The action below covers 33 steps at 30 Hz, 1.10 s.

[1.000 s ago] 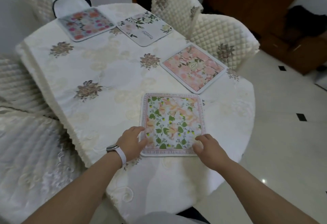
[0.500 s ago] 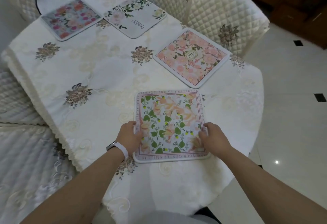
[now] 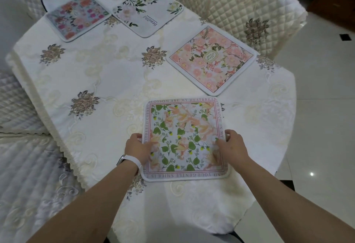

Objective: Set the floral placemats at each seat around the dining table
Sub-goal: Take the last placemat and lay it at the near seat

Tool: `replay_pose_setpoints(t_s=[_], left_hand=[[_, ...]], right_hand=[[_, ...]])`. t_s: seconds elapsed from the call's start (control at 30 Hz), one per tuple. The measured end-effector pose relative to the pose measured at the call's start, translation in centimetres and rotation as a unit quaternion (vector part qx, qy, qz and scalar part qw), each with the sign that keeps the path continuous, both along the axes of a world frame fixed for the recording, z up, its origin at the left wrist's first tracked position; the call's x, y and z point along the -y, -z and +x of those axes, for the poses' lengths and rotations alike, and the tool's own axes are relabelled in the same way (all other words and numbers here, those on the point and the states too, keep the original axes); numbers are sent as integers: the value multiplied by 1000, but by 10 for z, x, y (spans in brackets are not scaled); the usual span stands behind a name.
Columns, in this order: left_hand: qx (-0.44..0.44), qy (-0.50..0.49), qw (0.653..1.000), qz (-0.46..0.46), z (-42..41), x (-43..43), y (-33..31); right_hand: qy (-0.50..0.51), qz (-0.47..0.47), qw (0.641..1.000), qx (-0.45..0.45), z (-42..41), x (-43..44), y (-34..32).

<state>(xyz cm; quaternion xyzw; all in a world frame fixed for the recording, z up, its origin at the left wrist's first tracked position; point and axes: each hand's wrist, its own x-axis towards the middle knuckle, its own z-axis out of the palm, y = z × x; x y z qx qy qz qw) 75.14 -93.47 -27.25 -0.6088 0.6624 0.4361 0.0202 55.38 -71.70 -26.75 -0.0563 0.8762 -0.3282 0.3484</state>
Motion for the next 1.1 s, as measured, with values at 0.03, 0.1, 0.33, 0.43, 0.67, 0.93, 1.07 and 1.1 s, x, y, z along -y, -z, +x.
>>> replay_pose_setpoints(t_s=[0.03,0.1,0.33,0.43,0.67,0.93,1.07,1.1], left_hand=[[-1,-8,1000,1,0,0,0],[-2,-21,1000,2,0,0,1],[-38,-26,999,1,1,-9,-7],[-60,-31,998,-5,3,-13,-14],[-92,-49,994,-37,22,-21,-29],[-131,-119,982,-68,62,-21,-57],[-148,-153,974,-71,102,-9,-77],[-149,-161,973,-74,114,-4,-83]], right_hand=[[4,-8,1000,5,-2,-1,0],[4,-18,1000,15,-5,-2,0],[-9,-31,999,42,-4,-8,2],[-11,-61,998,26,-1,-9,-2],[7,-118,993,24,10,-9,-19],[-17,-166,985,39,36,12,-42],[-41,-190,980,41,64,36,-61],[-52,-194,979,40,74,44,-66]])
